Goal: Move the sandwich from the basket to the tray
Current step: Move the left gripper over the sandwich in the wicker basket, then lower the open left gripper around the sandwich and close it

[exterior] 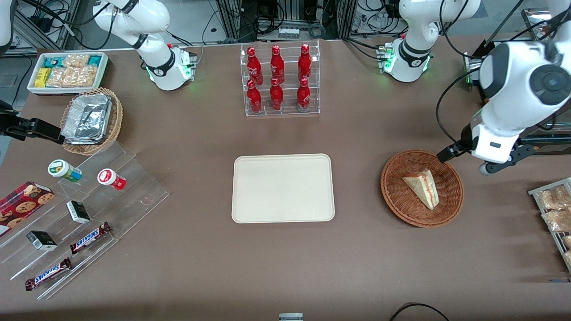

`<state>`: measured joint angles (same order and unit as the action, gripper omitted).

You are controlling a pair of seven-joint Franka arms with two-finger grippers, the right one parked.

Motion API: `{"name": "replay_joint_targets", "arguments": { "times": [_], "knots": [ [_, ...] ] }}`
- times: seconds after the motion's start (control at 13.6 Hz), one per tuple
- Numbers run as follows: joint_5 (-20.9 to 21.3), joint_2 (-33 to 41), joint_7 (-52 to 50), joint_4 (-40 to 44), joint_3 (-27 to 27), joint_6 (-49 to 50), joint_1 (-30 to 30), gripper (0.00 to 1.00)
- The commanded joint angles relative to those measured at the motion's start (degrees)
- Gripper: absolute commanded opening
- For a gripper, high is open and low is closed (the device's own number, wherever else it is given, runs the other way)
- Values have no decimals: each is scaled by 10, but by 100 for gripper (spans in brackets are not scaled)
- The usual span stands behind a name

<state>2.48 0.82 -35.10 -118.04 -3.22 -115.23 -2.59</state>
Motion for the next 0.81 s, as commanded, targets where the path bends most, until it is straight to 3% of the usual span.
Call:
{"name": "replay_joint_targets", "arguments": {
  "times": [0.0,0.15,0.74],
  "knots": [
    [6,-1,-49,-45,0,-71,-2,100],
    [6,-18,-76,-72,0,-131,-1,100],
    [9,-96,-52,-72,-3,-197,-4,100]
  ]
}}
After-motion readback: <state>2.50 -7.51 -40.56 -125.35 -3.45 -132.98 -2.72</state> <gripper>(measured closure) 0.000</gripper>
